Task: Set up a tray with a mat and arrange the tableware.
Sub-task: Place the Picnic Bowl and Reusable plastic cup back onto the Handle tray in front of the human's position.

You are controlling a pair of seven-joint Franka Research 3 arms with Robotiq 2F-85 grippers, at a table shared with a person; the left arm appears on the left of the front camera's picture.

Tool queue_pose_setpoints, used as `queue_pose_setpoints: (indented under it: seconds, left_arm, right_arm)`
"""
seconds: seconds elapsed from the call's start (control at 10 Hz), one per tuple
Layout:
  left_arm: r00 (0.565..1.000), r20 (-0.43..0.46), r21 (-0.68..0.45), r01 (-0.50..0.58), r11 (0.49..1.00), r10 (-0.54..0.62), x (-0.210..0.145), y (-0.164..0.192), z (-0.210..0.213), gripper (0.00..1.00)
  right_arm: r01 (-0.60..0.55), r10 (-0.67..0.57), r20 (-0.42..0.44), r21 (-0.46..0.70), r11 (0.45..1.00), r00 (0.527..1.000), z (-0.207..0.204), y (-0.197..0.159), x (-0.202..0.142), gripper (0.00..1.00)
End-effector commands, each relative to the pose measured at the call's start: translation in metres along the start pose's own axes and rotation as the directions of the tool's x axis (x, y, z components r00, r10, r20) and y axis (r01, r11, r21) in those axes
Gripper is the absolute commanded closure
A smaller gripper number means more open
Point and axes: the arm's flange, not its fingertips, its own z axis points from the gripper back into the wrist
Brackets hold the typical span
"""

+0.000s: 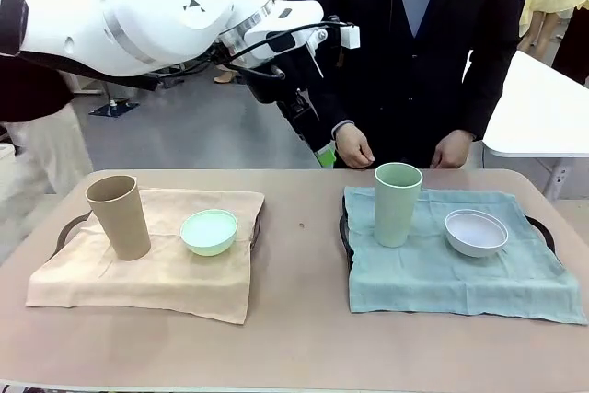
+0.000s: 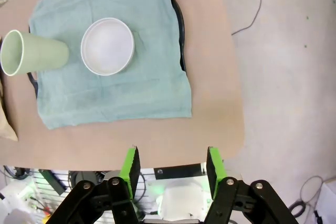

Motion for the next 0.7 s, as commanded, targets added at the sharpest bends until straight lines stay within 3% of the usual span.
queue_pose_setpoints:
  seconds: [0.0, 0.6]
  left_arm:
    - [0.999, 0.023, -0.034, 0.045, 0.998, -0.044, 0.0024, 0.0085, -0.0124, 0.0]
    - [0.999, 0.023, -0.034, 0.045, 0.998, -0.044, 0.0024, 0.0085, -0.0124, 0.0]
  right_arm:
    - [-0.013, 0.013, 0.0, -0.002, 1.0, 1.0, -0.0072, -0.0006, 0.0005, 0.33]
    - [-0.013, 0.013, 0.0, -0.002, 1.0, 1.0, -0.0072, -0.0006, 0.0005, 0.33]
